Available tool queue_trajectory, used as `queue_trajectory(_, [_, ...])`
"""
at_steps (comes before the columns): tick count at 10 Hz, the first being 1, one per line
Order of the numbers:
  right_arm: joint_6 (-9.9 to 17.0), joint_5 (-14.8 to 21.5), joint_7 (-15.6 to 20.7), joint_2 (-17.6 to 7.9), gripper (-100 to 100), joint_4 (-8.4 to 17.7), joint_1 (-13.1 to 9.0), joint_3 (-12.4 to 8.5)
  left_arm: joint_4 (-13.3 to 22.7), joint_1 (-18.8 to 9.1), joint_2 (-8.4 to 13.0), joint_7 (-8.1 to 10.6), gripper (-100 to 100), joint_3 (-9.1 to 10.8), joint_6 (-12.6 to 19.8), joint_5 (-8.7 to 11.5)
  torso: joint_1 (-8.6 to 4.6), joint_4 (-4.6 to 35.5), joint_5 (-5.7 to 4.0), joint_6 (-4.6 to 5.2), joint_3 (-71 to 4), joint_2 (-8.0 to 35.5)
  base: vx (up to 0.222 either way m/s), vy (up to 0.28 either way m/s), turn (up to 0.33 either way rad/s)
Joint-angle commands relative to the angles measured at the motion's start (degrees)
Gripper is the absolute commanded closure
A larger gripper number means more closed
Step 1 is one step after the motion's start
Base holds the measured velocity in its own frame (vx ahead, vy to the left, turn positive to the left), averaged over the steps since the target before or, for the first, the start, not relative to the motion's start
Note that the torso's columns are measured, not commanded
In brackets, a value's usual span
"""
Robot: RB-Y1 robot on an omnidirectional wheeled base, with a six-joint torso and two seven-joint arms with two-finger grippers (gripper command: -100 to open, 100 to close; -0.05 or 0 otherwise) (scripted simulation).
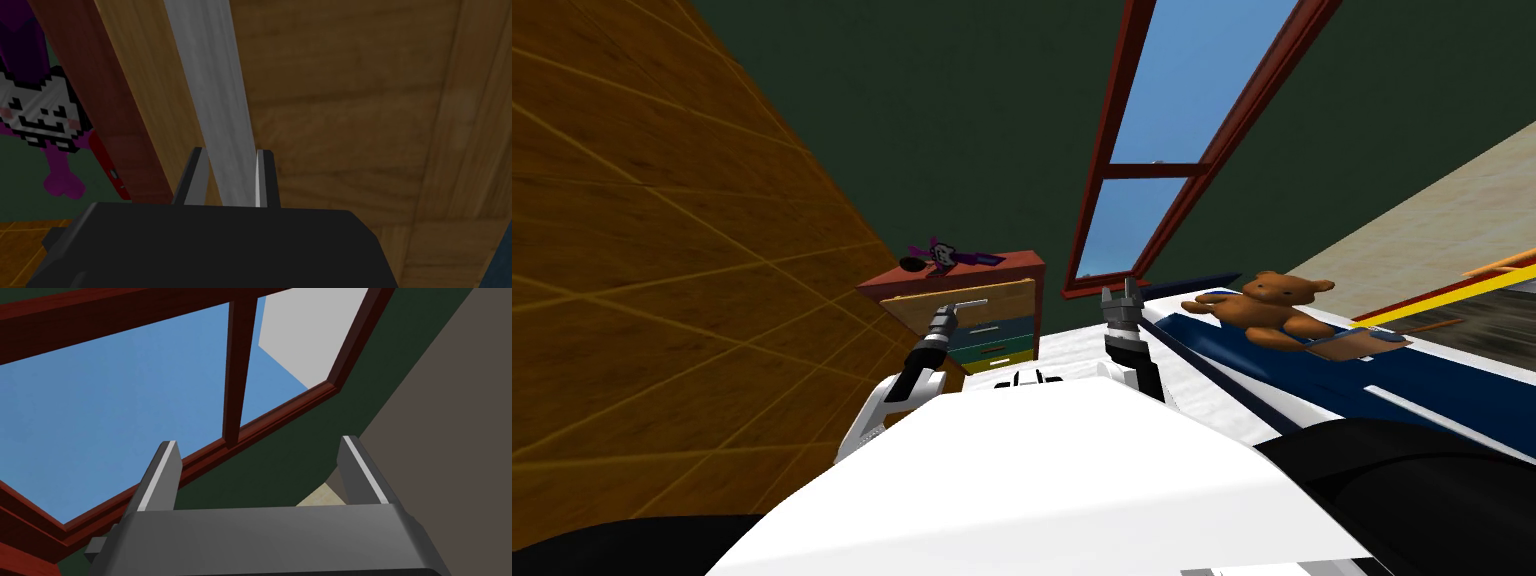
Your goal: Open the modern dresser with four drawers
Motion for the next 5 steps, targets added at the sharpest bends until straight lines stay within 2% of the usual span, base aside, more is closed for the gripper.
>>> queue_trajectory(1, [0.00, 0.00, 0.00, 0.00, 0, 0.00, 0.00, 0.00, -1.35, 1.02, 0.35, 0.09, 100, -0.32, 0.15, 0.01, 0.08, 0.05, -0.02, -0.07, -0.13, -0.20, -0.188, -0.021, 0.027])
queue_trajectory(3, [0.00, 0.00, 0.00, 0.00, 0, 0.00, 0.02, 0.00, -1.21, 1.59, 0.35, 0.16, 100, -0.86, 0.28, -0.07, 0.09, 0.03, -0.11, -0.07, -0.50, -0.73, -0.100, -0.020, 0.017])
queue_trajectory(5, [0.00, 0.00, 0.00, 0.00, 0, 0.00, 0.01, 0.00, -1.89, 2.11, 0.52, 0.27, 100, -1.03, 0.01, -0.16, -0.02, -0.08, -0.05, 0.00, -0.36, -0.51, -0.169, -0.022, 0.032])
